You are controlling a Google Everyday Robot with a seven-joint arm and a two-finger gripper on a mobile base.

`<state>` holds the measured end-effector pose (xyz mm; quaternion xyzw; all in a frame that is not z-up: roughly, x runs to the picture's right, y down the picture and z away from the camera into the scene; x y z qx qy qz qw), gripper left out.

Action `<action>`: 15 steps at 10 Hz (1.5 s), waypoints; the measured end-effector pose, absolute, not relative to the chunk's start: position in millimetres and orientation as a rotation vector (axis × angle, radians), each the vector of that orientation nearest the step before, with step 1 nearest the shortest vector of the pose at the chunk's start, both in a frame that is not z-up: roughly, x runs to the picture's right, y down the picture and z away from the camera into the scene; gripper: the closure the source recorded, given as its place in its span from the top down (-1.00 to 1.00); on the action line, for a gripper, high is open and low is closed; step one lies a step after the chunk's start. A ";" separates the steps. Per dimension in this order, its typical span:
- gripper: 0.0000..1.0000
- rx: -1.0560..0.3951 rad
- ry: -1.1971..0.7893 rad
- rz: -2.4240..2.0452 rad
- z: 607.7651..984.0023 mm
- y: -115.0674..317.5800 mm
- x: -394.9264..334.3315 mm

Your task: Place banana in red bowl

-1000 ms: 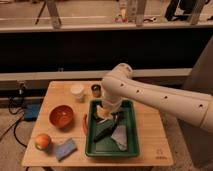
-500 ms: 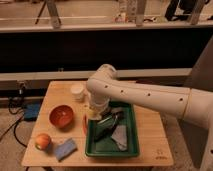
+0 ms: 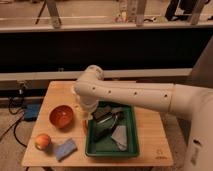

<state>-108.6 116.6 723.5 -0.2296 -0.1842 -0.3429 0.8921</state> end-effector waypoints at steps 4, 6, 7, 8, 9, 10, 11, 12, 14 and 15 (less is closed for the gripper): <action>-1.00 -0.451 -0.396 -0.744 727.2 119.5 -140.6; -1.00 -0.441 -0.412 -0.756 729.7 120.5 -166.4; -1.00 -0.435 -0.416 -0.763 730.9 120.2 -172.9; -1.00 -0.427 -0.419 -0.767 732.5 119.8 -177.1; -1.00 -0.419 -0.420 -0.773 734.2 119.0 -181.3; -1.00 -0.417 -0.431 -0.779 734.6 119.7 -190.6; -1.00 -0.413 -0.438 -0.790 735.8 120.2 -199.9; -1.00 -0.407 -0.445 -0.800 736.8 120.7 -207.3; -1.00 -0.396 -0.453 -0.812 739.2 122.4 -215.6; -1.00 -0.391 -0.461 -0.819 741.1 122.0 -223.2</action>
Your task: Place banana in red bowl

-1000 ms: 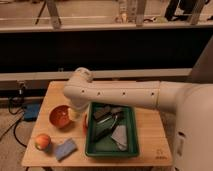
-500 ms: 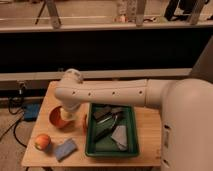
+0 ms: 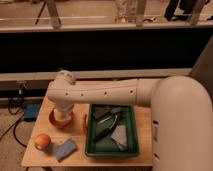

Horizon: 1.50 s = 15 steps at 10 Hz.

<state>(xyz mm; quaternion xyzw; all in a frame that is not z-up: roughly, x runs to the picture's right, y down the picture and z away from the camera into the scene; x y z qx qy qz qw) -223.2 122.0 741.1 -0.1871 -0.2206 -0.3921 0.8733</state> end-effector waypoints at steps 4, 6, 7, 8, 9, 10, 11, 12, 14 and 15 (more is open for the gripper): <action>-1.00 -0.371 -0.479 -0.853 754.0 115.2 -236.0; -1.00 -0.363 -0.488 -0.869 760.9 114.7 -239.3; -1.00 -0.362 -0.494 -0.875 762.9 114.5 -241.6; -1.00 -0.358 -0.499 -0.882 765.5 113.6 -243.2; -1.00 -0.355 -0.501 -0.883 767.5 112.5 -242.3; -1.00 -0.349 -0.502 -0.888 770.3 112.0 -242.4; -1.00 -0.345 -0.508 -0.895 771.7 113.3 -245.2; -1.00 -0.342 -0.512 -0.899 774.2 113.1 -245.7; -1.00 -0.336 -0.516 -0.906 777.2 113.4 -245.7; -1.00 -0.333 -0.519 -0.912 778.9 113.7 -246.9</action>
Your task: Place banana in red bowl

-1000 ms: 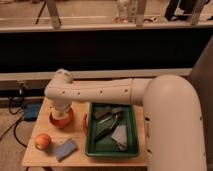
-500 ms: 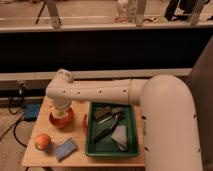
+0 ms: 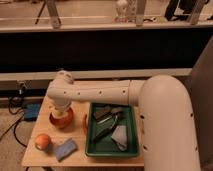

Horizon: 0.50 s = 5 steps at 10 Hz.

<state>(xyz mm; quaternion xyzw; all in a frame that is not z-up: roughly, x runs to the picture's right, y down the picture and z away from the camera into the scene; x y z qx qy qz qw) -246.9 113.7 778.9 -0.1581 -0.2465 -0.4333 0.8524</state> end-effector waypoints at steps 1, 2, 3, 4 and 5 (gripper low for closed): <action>-1.00 -0.329 -0.523 -0.919 780.3 114.2 -248.6; -1.00 -0.327 -0.527 -0.924 781.2 114.6 -249.3; -1.00 -0.323 -0.531 -0.929 782.6 115.2 -250.1; -0.97 -0.319 -0.533 -0.933 783.2 115.1 -250.5; -0.83 -0.316 -0.539 -0.936 783.4 115.9 -250.6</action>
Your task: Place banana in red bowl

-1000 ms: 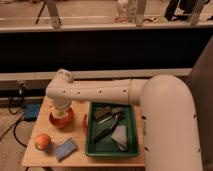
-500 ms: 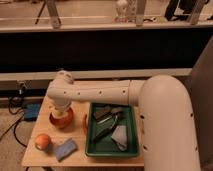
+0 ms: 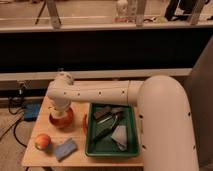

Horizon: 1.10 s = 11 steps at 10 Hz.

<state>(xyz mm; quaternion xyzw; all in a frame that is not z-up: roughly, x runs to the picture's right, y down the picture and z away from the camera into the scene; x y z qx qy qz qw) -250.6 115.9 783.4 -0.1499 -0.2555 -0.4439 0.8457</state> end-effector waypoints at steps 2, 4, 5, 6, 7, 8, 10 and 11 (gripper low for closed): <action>-0.70 -0.309 -0.548 -0.942 784.3 116.9 -249.4; -0.70 -0.304 -0.554 -0.944 785.5 116.8 -248.0; -0.70 -0.302 -0.560 -0.947 785.2 117.7 -247.6; -0.70 -0.299 -0.563 -0.948 785.2 117.5 -247.1; -0.70 -0.297 -0.564 -0.947 785.5 117.9 -246.5; -0.70 -0.293 -0.569 -0.947 785.2 117.6 -246.9; -0.70 -0.284 -0.580 -0.949 784.8 118.0 -245.7; -0.70 -0.283 -0.581 -0.948 785.0 118.2 -244.9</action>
